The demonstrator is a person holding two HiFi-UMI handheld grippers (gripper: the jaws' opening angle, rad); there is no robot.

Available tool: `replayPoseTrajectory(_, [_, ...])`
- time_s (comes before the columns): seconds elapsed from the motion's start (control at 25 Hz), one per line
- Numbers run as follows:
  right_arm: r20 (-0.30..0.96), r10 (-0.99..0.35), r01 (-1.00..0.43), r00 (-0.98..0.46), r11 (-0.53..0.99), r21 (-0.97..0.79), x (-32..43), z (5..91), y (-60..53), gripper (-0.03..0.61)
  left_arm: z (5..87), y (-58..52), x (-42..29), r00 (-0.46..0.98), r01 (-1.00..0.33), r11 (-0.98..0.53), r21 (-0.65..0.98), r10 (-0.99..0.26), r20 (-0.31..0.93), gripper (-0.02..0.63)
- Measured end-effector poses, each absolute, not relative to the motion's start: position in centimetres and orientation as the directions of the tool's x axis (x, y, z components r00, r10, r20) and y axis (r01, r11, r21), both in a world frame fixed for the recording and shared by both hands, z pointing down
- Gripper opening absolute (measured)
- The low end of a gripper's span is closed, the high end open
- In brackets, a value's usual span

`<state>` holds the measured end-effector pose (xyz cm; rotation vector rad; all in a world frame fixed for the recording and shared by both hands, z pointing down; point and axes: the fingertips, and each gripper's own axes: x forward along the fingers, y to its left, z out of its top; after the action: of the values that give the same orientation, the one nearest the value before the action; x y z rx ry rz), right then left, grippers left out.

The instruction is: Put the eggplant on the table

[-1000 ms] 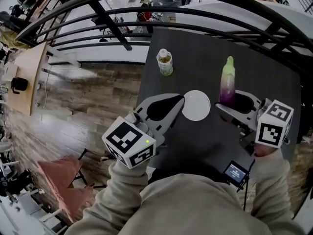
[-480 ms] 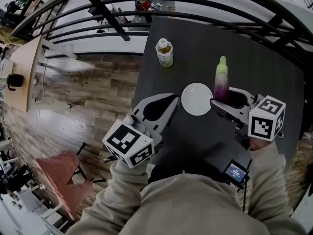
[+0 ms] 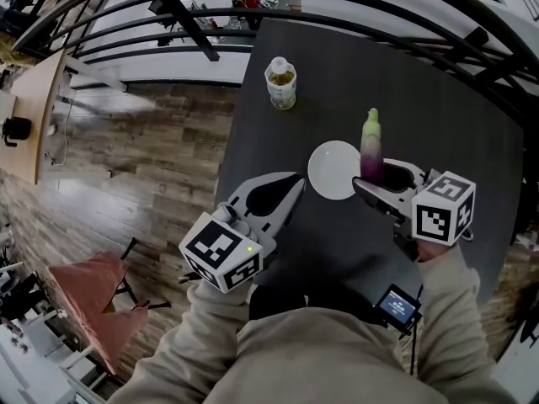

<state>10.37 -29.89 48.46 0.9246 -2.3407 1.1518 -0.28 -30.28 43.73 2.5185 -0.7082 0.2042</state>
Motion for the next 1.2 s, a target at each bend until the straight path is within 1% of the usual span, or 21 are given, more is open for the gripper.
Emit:
replayPoseTrajectory(0.12, [0.584,-0.377,-0.694,-0.719,0.428,-0.579,10.0,50.1,-29.9,0.23,45.3,-30.0,-1.0,0.845,-0.535,-0.706,0.463,-0.453,0.285,0.0])
replayPoseTrajectory(0.28, [0.603,-0.349,-0.696,-0.717,0.406,-0.592,10.1,51.9,-30.0,0.23,47.3,-28.7,-0.6,0.849,-0.528,-0.687,0.499,-0.431,0.305,0.0])
replayPoseTrajectory(0.48, [0.659,-0.29,-0.713,-0.694,0.403,-0.574,10.1,54.8,-30.2,0.23,47.9,-28.1,-0.1,0.852,-0.524,-0.682,0.511,-0.424,0.308,0.0])
replayPoseTrajectory(0.64, [0.687,-0.247,-0.72,-0.684,0.382,-0.579,9.7,57.1,-29.3,0.23,48.4,-27.9,-1.1,0.843,-0.536,-0.649,0.54,-0.443,0.305,0.0])
replayPoseTrajectory(0.92, [0.726,-0.195,-0.739,-0.66,0.347,-0.578,9.8,60.9,-29.1,0.23,49.5,-28.1,-2.3,0.825,-0.563,-0.622,0.544,-0.469,0.316,0.0])
replayPoseTrajectory(1.08, [0.754,-0.151,-0.747,-0.64,0.355,-0.563,9.7,62.7,-28.9,0.23,49.8,-28.0,-2.5,0.82,-0.569,-0.615,0.546,-0.474,0.321,0.0])
replayPoseTrajectory(1.2, [0.776,-0.141,-0.763,-0.615,0.356,-0.54,9.7,63.8,-29.0,0.23,50.0,-27.9,-2.7,0.815,-0.576,-0.609,0.545,-0.48,0.325,0.0])
